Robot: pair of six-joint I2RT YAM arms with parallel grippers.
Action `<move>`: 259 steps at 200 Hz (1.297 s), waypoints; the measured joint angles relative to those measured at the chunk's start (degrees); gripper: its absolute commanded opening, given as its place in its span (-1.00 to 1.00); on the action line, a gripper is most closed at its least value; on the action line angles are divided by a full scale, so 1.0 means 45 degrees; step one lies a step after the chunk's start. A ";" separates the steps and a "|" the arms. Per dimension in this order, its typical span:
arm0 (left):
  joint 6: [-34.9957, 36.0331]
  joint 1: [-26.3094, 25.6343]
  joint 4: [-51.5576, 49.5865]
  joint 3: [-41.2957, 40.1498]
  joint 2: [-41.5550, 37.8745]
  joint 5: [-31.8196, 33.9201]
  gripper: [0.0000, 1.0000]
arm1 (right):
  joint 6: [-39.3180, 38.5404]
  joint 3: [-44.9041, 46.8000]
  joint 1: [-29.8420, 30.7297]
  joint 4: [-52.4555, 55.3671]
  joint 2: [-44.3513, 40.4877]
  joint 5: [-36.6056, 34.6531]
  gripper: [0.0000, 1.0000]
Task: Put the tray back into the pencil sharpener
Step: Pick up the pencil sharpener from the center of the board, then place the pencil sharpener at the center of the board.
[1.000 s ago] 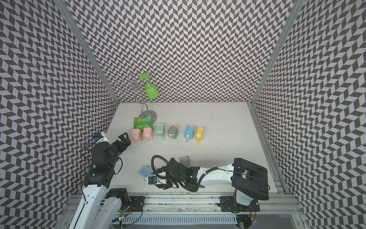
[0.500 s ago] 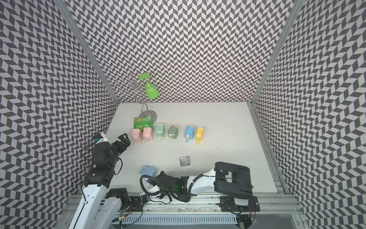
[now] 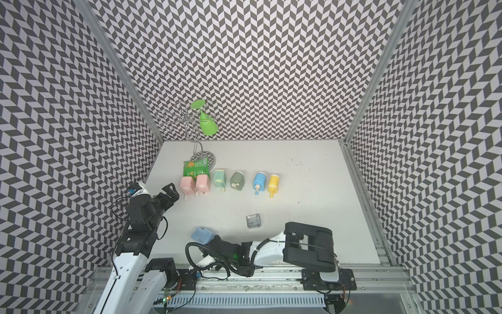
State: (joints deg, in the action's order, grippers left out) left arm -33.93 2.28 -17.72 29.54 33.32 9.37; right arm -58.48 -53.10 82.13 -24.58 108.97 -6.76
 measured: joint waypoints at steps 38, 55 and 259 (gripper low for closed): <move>0.0039 0.0000 0.0000 0.0000 -0.0005 -0.0005 1.00 | -0.0427 -0.0083 0.0000 -0.0068 0.0209 -0.0136 -0.74; 0.0073 0.0000 0.0000 0.0005 -0.0005 0.0000 1.00 | -0.0544 -0.0160 0.0010 -0.0267 0.0223 -0.0257 -0.92; 0.4580 -0.0049 0.2336 0.0695 0.0413 -0.5076 0.82 | 0.8791 -0.2856 -0.5678 0.6703 -0.2851 0.8116 -1.00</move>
State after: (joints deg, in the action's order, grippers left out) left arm -13.32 2.07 -7.20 32.67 35.18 -13.47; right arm -18.92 -65.95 56.58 5.58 96.14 29.76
